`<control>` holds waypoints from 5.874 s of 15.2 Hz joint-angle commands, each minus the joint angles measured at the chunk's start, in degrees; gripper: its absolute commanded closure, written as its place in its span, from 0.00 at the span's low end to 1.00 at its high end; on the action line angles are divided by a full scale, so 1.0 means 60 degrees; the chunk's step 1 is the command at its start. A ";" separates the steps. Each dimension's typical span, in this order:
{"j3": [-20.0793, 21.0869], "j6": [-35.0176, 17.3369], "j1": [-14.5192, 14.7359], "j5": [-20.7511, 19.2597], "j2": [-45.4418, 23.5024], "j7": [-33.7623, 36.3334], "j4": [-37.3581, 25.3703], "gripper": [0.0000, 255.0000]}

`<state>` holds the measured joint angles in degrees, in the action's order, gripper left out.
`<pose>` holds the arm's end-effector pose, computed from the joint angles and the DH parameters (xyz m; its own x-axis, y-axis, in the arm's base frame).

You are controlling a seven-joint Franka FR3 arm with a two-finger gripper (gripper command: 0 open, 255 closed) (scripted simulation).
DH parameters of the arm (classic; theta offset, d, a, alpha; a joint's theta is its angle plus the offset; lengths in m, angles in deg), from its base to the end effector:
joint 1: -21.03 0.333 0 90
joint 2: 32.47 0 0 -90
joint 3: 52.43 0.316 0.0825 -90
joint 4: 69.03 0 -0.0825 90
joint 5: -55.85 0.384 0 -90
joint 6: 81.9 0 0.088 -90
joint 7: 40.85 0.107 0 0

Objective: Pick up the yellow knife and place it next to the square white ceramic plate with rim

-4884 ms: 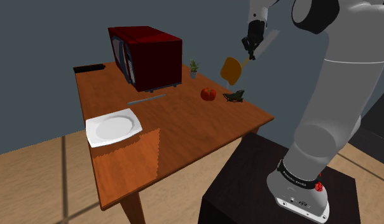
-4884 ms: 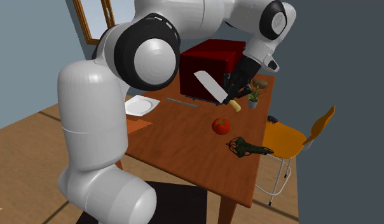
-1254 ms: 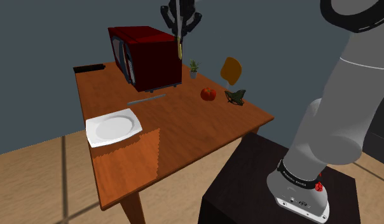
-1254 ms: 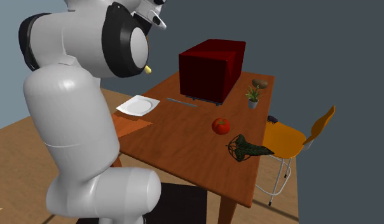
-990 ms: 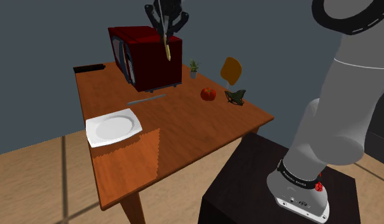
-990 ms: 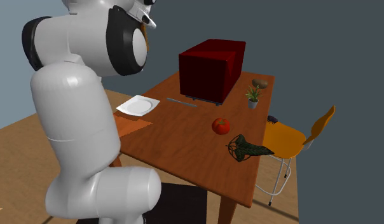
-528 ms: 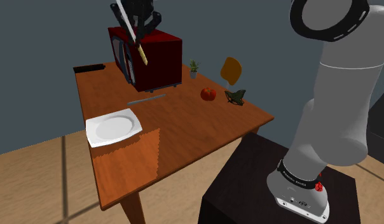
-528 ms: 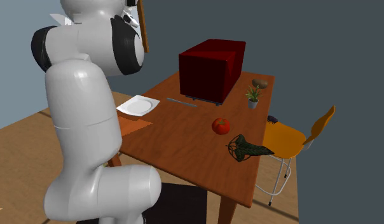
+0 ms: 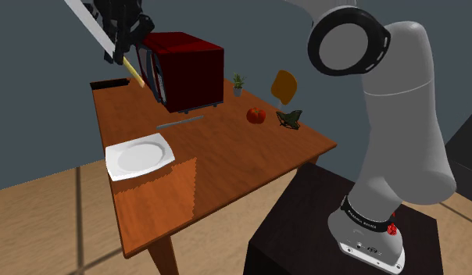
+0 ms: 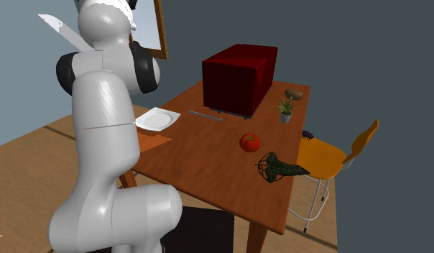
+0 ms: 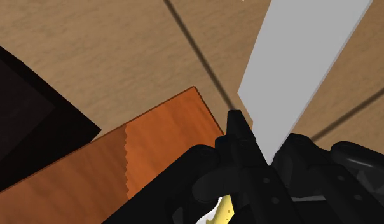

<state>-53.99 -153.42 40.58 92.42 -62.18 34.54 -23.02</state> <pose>0.5955 0.2814 0.6518 0.6006 -0.5784 -0.5520 -0.7466 -0.6528 -0.1282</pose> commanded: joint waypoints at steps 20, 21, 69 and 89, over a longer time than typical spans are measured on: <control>-0.0173 -0.2869 0.0491 -0.0282 0.1347 -0.1668 0.4631 1.00; -0.0175 -0.2982 0.0503 -0.0282 0.1367 -0.1734 0.4782 1.00; -0.0023 -0.7021 0.0724 0.0364 0.0107 -0.4314 0.8267 1.00; -0.0219 -0.6068 0.0404 0.0109 0.0425 -0.4151 0.7733 0.00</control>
<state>-55.30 -189.86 43.02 93.08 -59.64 9.63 23.39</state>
